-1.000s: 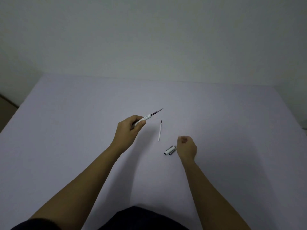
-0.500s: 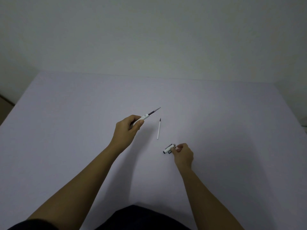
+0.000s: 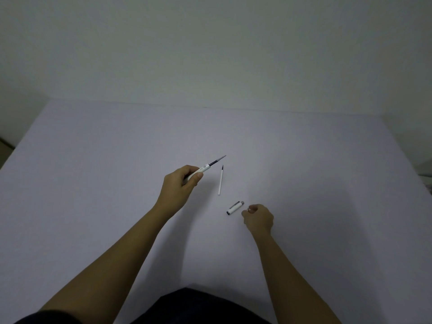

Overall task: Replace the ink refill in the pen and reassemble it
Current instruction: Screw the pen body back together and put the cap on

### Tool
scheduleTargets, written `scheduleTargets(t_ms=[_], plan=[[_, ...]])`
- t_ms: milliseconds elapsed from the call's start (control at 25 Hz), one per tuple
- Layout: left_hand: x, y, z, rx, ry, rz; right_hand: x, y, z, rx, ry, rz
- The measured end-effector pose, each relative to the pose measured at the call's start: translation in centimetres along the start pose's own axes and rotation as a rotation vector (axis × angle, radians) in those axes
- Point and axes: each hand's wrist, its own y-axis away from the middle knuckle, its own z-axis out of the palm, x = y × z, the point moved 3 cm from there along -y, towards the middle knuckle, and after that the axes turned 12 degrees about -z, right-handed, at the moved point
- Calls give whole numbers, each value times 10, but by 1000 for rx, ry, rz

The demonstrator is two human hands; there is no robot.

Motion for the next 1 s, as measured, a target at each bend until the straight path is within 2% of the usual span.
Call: scheduleTargets(t_ms=[80,280,400,760,1000], plan=[[-2,0,-2,-6,-9,-5,-8,-3,-3,28,-169,-35],[-12,2,-1,-91,-69,-13,-48,-10,-13,62,-772,-63],[-16,4,0,-84,-82,-14,-67,-10,-18,50,-999,-85],[-13,6,2,-107,-98,18,-86,-3,-20,-7,-1051,-169],[-8,2,2,-121,-155,53,-90,3,-14,-58,-903,-243]])
